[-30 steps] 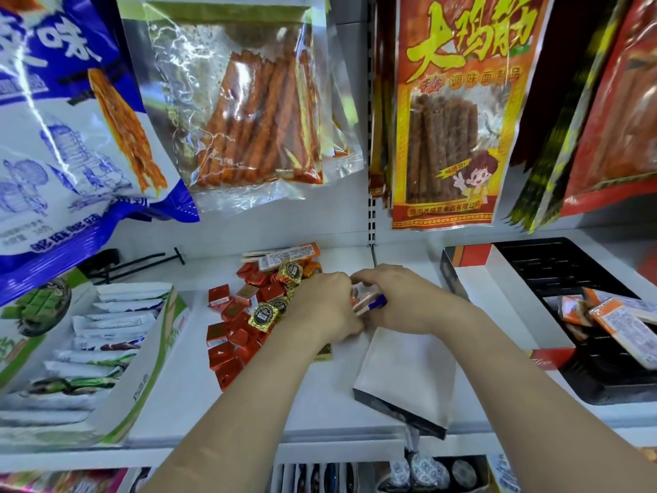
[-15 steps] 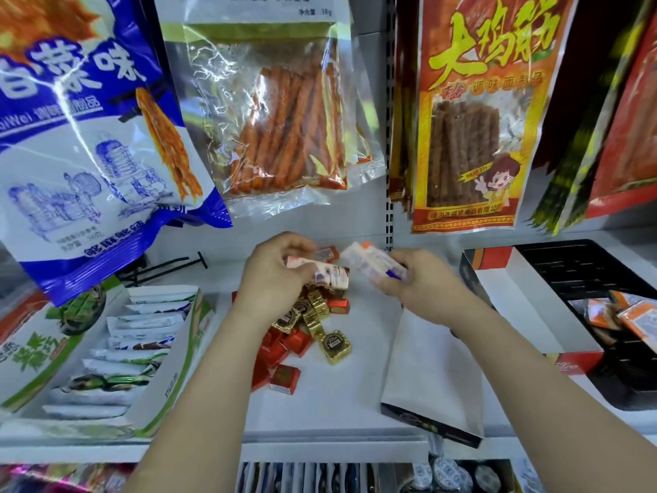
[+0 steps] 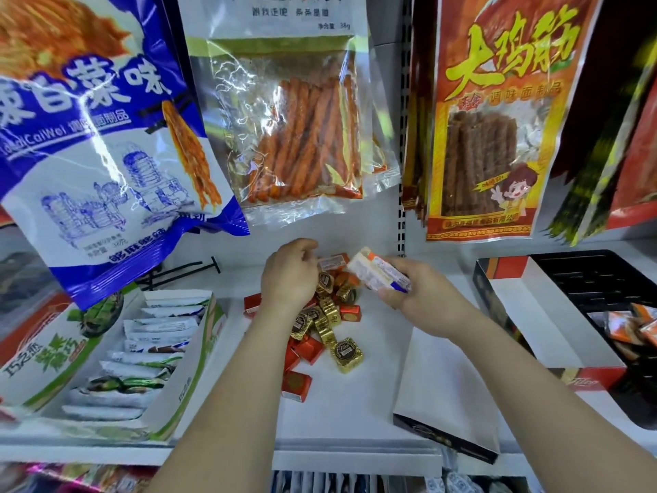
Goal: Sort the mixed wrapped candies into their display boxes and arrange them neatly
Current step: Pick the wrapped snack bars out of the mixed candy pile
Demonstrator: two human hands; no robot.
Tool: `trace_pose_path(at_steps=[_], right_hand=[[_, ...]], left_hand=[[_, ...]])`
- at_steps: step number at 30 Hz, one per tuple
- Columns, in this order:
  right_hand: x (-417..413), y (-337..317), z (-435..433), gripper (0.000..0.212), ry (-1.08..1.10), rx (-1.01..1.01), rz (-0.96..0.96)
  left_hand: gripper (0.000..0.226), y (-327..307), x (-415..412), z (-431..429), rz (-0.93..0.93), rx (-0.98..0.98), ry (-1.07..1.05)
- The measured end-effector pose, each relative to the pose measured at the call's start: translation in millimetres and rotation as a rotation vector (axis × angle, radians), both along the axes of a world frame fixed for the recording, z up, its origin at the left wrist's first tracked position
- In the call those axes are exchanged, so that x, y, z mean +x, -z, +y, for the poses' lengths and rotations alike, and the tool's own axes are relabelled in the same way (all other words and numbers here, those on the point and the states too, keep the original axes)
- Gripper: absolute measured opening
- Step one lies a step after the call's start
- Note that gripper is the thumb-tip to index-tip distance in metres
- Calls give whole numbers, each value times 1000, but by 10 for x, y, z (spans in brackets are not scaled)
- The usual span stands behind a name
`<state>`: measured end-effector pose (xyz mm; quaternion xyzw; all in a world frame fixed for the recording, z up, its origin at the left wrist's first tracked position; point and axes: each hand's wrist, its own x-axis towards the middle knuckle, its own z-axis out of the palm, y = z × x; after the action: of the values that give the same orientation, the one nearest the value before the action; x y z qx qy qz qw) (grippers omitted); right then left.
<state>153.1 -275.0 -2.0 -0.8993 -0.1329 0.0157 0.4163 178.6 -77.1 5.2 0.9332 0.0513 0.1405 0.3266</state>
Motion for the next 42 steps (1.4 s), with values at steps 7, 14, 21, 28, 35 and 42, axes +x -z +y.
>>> trace_pose_path(at_steps=[7, 14, 21, 28, 35, 42], right_hand=[[5, 147, -66, 29, 41, -342, -156], [-36, 112, -74, 35, 54, -202, -124], [-115, 11, -66, 37, 24, 77, -41], [-233, -152, -148, 36, -163, 329, 179], [-445, -400, -658, 50, -187, -51, 113], [-844, -471, -1391, 40, -61, -438, 111]], left_hand=[[38, 238, 203, -50, 234, 341, -42], [25, 247, 96, -27, 51, 307, -36], [24, 45, -170, -13, -78, 252, 81], [28, -259, -479, -104, 255, -487, 357], [56, -464, -679, -479, 404, -355, 710], [45, -314, -825, -1641, 90, 338, 827]])
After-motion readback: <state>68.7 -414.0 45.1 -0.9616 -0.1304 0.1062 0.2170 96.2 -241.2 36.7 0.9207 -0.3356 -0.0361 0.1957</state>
